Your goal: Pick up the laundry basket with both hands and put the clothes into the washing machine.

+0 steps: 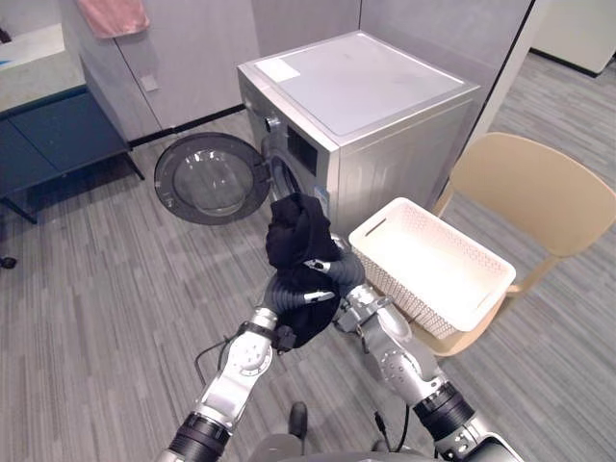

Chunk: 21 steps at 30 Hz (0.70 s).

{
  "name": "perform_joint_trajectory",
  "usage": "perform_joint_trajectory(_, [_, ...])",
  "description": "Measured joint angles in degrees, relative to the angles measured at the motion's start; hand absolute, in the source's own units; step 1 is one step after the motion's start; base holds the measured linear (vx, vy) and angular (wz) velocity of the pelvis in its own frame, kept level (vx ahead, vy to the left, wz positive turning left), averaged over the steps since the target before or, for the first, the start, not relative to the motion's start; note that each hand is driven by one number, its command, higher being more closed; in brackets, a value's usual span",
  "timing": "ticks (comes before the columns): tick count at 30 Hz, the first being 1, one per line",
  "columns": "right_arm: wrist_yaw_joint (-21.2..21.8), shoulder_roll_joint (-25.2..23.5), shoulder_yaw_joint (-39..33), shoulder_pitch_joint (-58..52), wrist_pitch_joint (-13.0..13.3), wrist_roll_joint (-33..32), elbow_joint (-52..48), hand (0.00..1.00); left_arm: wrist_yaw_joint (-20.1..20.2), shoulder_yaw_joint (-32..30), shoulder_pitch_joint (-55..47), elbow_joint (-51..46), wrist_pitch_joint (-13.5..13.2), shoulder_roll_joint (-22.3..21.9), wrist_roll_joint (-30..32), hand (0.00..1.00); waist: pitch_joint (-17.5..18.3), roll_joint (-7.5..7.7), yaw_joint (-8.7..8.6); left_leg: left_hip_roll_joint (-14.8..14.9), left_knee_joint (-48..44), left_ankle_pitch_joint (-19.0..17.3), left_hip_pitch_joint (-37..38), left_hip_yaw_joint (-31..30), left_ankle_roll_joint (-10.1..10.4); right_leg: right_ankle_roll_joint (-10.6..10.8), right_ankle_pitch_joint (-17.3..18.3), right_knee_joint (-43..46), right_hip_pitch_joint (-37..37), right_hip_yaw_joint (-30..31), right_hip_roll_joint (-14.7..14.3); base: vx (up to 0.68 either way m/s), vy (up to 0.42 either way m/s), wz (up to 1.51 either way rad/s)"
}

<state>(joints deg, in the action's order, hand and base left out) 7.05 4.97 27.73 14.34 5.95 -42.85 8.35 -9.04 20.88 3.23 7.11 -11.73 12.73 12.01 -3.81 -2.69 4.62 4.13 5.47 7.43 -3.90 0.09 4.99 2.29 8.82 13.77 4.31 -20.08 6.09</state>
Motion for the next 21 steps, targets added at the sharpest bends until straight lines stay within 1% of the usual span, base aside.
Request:
perform_joint_trajectory(1, [0.0, 0.2, 0.0, 0.0, 0.0, -0.2, 0.0, 1.00, -0.1, 0.0, 0.1, 0.1, -0.1, 0.1, 0.0, 1.00, 0.2, 0.13, -0.58, 0.1, 0.0, 0.1, 0.0, -0.1, 0.2, -0.3, -0.2, 0.0, 0.1, 0.0, -0.2, -0.06, -0.030, -0.06])
perform_joint_trajectory(2, [0.0, 0.3, 0.0, 0.0, 0.1, -0.6, 0.0, 1.00, -0.3, 0.0, 0.1, 0.1, -0.1, 0.3, 0.0, 1.00, 0.4, 0.21, -0.67, 0.2, 0.0, 0.1, 0.0, 0.0, 0.2, -0.3, -0.2, 0.0, 0.2, 0.2, -0.3, -0.02, -0.029, -0.13])
perform_joint_trajectory(3, [0.0, 0.8, 0.2, 0.0, 0.2, -1.4, 0.0, 0.00, -0.7, 0.6, 0.3, 0.1, -0.1, 0.7, 0.0, 1.00, 0.8, 0.33, -0.67, 0.4, 0.0, 0.1, -0.1, 0.1, 0.2, -0.6, -0.4, -0.1, 0.5, 0.6, -0.6, 0.00, -0.036, -0.19])
perform_joint_trajectory(5, [0.1, 1.6, 0.6, 0.0, 0.4, -2.3, -0.1, 0.00, -1.8, 1.0, 0.8, 0.3, 0.1, 1.1, -0.1, 1.00, 1.4, 0.55, -0.67, 0.9, 0.0, 0.3, -0.6, 0.3, 0.4, -0.7, -0.7, -0.3, 1.0, 1.0, -1.1, 0.01, -0.044, -0.15])
perform_joint_trajectory(7, [0.1, 2.6, 1.6, 0.0, 1.4, -2.5, -0.2, 0.00, -2.8, 0.9, 0.8, 0.3, 0.2, 1.1, -0.4, 1.00, 1.5, 0.61, -0.79, 1.2, 0.0, 0.4, -0.5, 0.3, 0.5, -0.8, -0.7, -0.4, 1.0, 1.1, -1.5, 0.03, -0.047, -0.05])
perform_joint_trajectory(11, [0.2, 2.8, 1.6, 0.0, 1.6, -2.5, -0.2, 0.00, -3.5, 0.6, 0.7, 0.3, 0.2, 0.5, -2.6, 1.00, 1.5, 0.63, -0.70, 1.6, 0.0, 0.7, -0.5, 0.3, 0.3, -1.2, -0.8, -0.5, 1.0, 1.2, -2.0, 0.06, -0.046, -0.02])
perform_joint_trajectory(12, [0.2, 2.8, 1.6, -0.2, 1.6, -2.3, -0.4, 0.00, -3.6, 0.1, 0.5, 0.2, 0.2, 0.1, -3.1, 1.00, 1.5, 0.63, -0.70, 1.7, 0.0, 0.7, -0.5, 0.3, 0.3, -1.2, -0.8, -0.5, 1.1, 1.2, -2.1, 0.06, -0.040, -0.02])
perform_joint_trajectory(13, [0.7, 2.9, 1.5, -0.8, 1.5, -1.6, -1.1, 0.00, -3.8, -2.2, -0.2, 0.2, 0.2, -1.6, -4.2, 1.00, 1.5, 0.64, -0.69, 1.7, 0.0, 0.7, -0.5, 0.3, 0.3, -1.3, -0.8, -0.3, 1.1, 1.2, -2.2, 0.07, -0.023, -0.01])
perform_joint_trajectory(15, [0.6, 2.5, 0.1, -2.0, 1.2, 1.1, -3.2, 0.00, -3.7, -3.9, -1.7, -0.9, 0.1, -4.0, -5.6, 1.00, 1.5, 0.65, -0.63, 1.3, 0.0, 0.7, -0.5, 0.3, 0.3, -1.3, -0.8, -0.5, 1.0, 1.3, -2.3, 0.06, -0.009, 0.00])
perform_joint_trajectory(17, [0.6, 2.1, -2.4, -4.4, 0.8, 8.2, -7.6, 0.00, -3.7, -6.4, -3.6, -2.3, 0.1, -7.7, -7.9, 1.00, 1.6, 0.74, -0.64, 1.3, 0.0, 0.7, -0.5, 0.2, 0.3, -1.3, -0.8, -0.9, 0.7, 1.3, -2.4, 0.05, -0.010, 0.00])
perform_joint_trajectory(18, [0.6, 1.9, -3.6, -5.2, 0.6, 9.5, -9.1, 0.00, -3.7, -7.4, -3.9, -2.3, 0.1, -8.4, -8.1, 1.00, 1.6, 0.76, -0.65, 1.2, 0.0, 0.7, -0.4, 0.2, 0.3, -1.3, -0.8, -1.0, 0.6, 1.3, -2.5, 0.05, -0.016, 0.00])
perform_joint_trajectory(19, [-0.2, 1.9, -5.1, -6.3, 0.5, 15.2, -11.1, 0.00, -3.9, -9.4, -4.3, -2.4, 0.1, -9.3, -8.7, 1.00, 1.6, 0.77, -0.69, 1.2, 0.0, 0.7, -0.1, 0.2, 0.3, -1.3, -0.8, -1.1, 0.3, 1.3, -2.6, 0.04, -0.014, 0.00])
perform_joint_trajectory(20, [-1.5, 2.2, -7.6, -8.1, 1.1, 22.2, -13.5, 0.00, -4.5, -12.2, -4.9, -2.4, 0.1, -9.9, -9.2, 1.00, 1.6, 0.81, -0.70, 1.1, 0.0, 0.7, 0.3, 0.1, 0.3, -1.3, -0.8, -1.6, -0.3, 1.3, -2.6, 0.04, -0.011, 0.00])
perform_joint_trajectory(21, [-2.9, 2.3, -10.5, -9.8, 2.3, 27.6, -15.1, 0.00, -5.2, -14.6, -5.6, -2.7, 0.1, -9.8, -9.3, 1.00, 1.7, 0.86, -0.70, 1.1, 0.0, 0.6, 0.5, 0.0, 0.2, -1.2, -0.7, -2.0, -0.6, 1.3, -2.7, 0.00, 0.000, 0.00])
